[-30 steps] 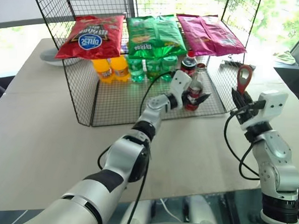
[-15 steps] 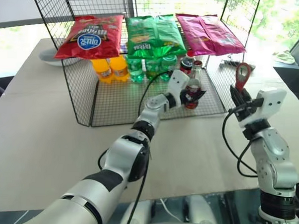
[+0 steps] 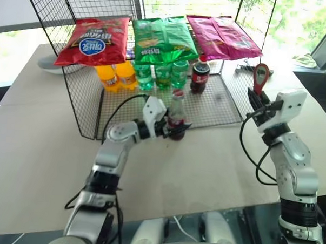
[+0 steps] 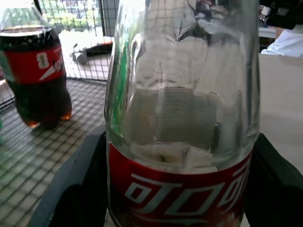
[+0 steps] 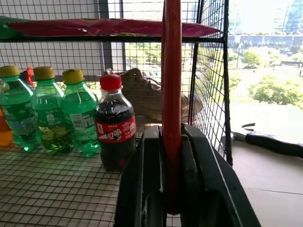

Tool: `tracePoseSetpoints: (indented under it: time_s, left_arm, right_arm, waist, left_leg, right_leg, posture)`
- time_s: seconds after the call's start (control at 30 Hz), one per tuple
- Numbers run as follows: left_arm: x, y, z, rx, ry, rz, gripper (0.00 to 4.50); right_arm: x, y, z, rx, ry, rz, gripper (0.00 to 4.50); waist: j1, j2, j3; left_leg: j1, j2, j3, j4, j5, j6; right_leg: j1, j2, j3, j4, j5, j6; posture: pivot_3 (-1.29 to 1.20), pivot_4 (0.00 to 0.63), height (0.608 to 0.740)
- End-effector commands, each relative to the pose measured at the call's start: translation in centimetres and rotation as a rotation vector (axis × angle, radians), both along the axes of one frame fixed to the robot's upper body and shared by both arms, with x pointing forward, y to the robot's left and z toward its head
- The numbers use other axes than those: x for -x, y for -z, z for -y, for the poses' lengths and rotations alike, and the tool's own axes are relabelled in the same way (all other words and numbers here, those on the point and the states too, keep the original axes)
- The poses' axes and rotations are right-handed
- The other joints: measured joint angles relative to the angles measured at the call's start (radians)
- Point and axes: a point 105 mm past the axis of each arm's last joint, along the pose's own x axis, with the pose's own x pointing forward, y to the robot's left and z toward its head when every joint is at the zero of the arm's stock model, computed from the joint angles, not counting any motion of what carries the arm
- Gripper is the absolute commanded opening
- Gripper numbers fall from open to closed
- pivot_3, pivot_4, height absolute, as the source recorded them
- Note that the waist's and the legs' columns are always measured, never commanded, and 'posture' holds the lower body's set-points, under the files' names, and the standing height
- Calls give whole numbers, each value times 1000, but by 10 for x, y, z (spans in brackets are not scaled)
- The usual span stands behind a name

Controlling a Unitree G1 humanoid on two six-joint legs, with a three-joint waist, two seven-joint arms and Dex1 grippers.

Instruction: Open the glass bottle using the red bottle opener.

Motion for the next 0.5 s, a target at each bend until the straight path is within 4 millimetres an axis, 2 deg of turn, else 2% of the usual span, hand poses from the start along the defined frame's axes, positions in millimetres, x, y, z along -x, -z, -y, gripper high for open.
tracePoseSetpoints:
  time_s: [0.03, 0.37, 0.43, 0.47, 0.5]
  left_arm:
    - [14, -13, 6, 29, 29, 44, 2854]
    - [19, -6, 7, 66, -2, 77, 2854]
    - [21, -7, 7, 71, 6, 88, 3899]
    - [20, -9, 6, 76, 2, 98, 4284]
    - [21, -12, 6, 91, 4, 117, 4444]
  right_arm:
    - [1, -15, -7, -1, -34, 64, 0]
    - [-3, -15, -17, -2, -68, 69, 0]
    - [-3, -16, -17, -2, -70, 71, 0]
    - [-3, -16, -17, -1, -71, 71, 0]
    - [-3, -16, -18, 2, -72, 72, 0]
  waist:
    - [6, 0, 0]
    - [13, 0, 0]
    - [13, 0, 0]
    - [13, 0, 0]
    - [12, 0, 0]
  left_leg:
    - [0, 0, 0, 0, 0, 0]
    - [0, 0, 0, 0, 0, 0]
    - [0, 0, 0, 0, 0, 0]
    - [0, 0, 0, 0, 0, 0]
    - [0, 0, 0, 0, 0, 0]
  right_leg:
    - [0, 0, 0, 0, 0, 0]
    - [0, 0, 0, -1, 0, 0]
    - [0, 0, 0, -1, 0, 0]
    - [0, 0, 0, -1, 0, 0]
    - [0, 0, 0, -1, 0, 0]
  posture:
    - [0, 150, 740]
    - [0, 150, 740]
    - [0, 150, 740]
    - [0, 150, 740]
    - [0, 150, 740]
